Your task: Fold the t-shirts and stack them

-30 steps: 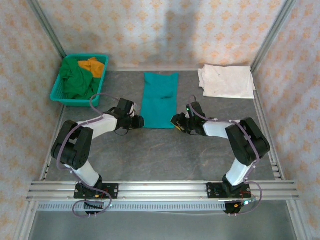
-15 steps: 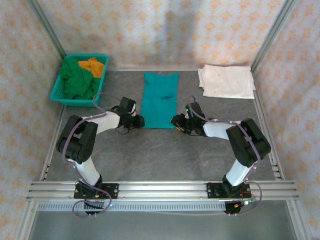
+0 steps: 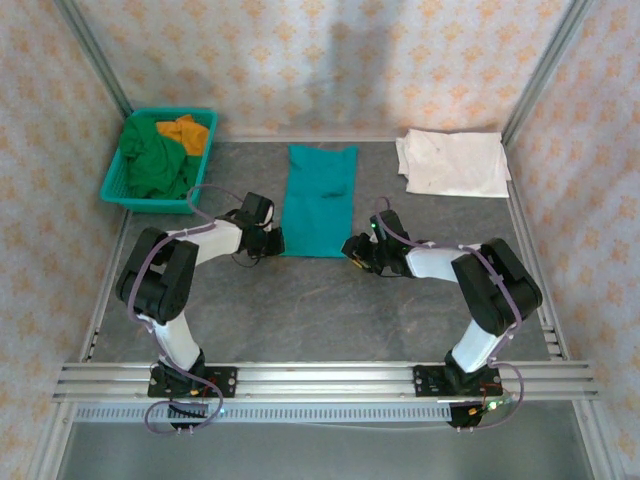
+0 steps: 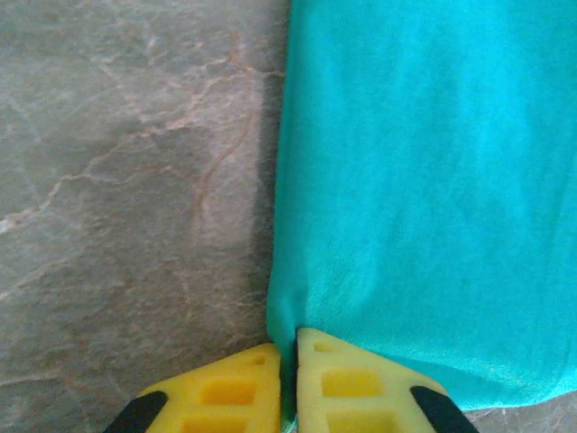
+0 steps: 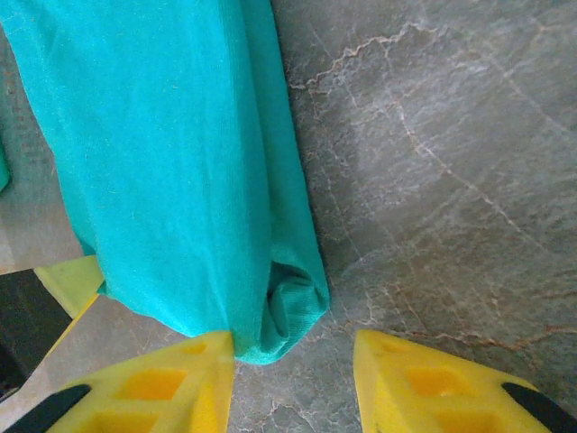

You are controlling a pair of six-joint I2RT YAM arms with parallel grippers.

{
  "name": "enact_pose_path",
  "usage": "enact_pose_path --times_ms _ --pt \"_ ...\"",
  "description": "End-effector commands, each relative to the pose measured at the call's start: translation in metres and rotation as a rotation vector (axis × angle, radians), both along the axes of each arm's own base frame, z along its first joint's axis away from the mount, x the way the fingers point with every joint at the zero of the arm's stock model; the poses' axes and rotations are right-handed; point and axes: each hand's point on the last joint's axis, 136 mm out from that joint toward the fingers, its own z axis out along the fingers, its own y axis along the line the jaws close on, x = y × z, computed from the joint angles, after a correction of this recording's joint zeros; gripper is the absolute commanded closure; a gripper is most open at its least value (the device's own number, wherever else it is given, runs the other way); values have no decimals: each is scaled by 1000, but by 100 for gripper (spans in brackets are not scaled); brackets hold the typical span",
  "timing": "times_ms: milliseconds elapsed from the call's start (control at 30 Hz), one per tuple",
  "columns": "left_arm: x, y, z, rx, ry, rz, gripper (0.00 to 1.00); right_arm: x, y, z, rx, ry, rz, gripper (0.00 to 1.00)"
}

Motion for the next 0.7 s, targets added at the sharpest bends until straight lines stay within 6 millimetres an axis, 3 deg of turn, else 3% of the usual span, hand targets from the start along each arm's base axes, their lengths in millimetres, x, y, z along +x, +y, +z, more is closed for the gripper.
enact_pose_path --times_ms 0,233,333,400,667 --pt "12 -33 7 -78 -62 -67 92 8 5 3 4 -18 -13 60" --pt "11 -32 10 -79 -66 -64 97 19 19 -1 31 -5 -9 64" --pt "9 -28 12 -63 -71 -56 100 23 15 -2 17 -20 -36 66" --pt "8 -25 13 -52 -75 -51 100 24 13 -2 -4 -22 -40 61" --pt "4 -17 19 -37 -86 -33 100 37 -6 7 21 -41 -124 58"
